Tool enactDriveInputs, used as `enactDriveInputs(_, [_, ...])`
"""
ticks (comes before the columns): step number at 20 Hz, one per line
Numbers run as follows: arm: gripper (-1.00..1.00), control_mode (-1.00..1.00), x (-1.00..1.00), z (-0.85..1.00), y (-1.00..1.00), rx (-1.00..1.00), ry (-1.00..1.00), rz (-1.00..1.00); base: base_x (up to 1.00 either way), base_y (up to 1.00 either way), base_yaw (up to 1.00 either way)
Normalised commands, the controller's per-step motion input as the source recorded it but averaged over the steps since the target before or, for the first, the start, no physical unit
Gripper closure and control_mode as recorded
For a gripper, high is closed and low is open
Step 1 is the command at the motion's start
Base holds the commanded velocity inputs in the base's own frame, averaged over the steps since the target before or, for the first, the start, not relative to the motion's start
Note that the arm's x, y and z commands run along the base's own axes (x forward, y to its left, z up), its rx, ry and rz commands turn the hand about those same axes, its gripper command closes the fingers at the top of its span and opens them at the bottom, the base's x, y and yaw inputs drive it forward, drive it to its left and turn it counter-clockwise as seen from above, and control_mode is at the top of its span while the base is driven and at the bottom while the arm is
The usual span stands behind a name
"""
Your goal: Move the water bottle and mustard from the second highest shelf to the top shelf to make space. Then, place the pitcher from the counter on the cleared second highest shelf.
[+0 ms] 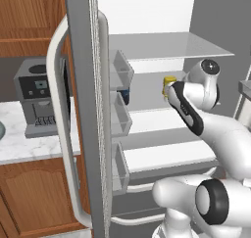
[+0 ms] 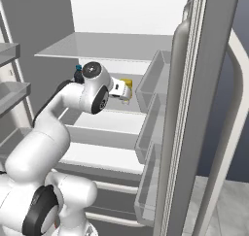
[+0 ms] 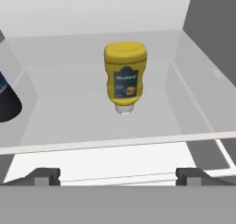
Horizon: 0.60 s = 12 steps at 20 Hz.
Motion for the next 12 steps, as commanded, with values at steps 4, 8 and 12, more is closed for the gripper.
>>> enactDriveInputs(4, [-1.00,-1.00,0.27,-0.18,-0.05,0.00,-0.04,0.00,0.00,0.00,0.00])
enactDriveInputs(8, [-1.00,-1.00,0.30,-0.15,-0.07,0.00,-0.04,0.00,0.00,0.00,0.00])
enactDriveInputs(12, [-1.00,-1.00,0.33,-0.07,-0.14,0.00,-0.03,0.00,0.00,0.00,0.00])
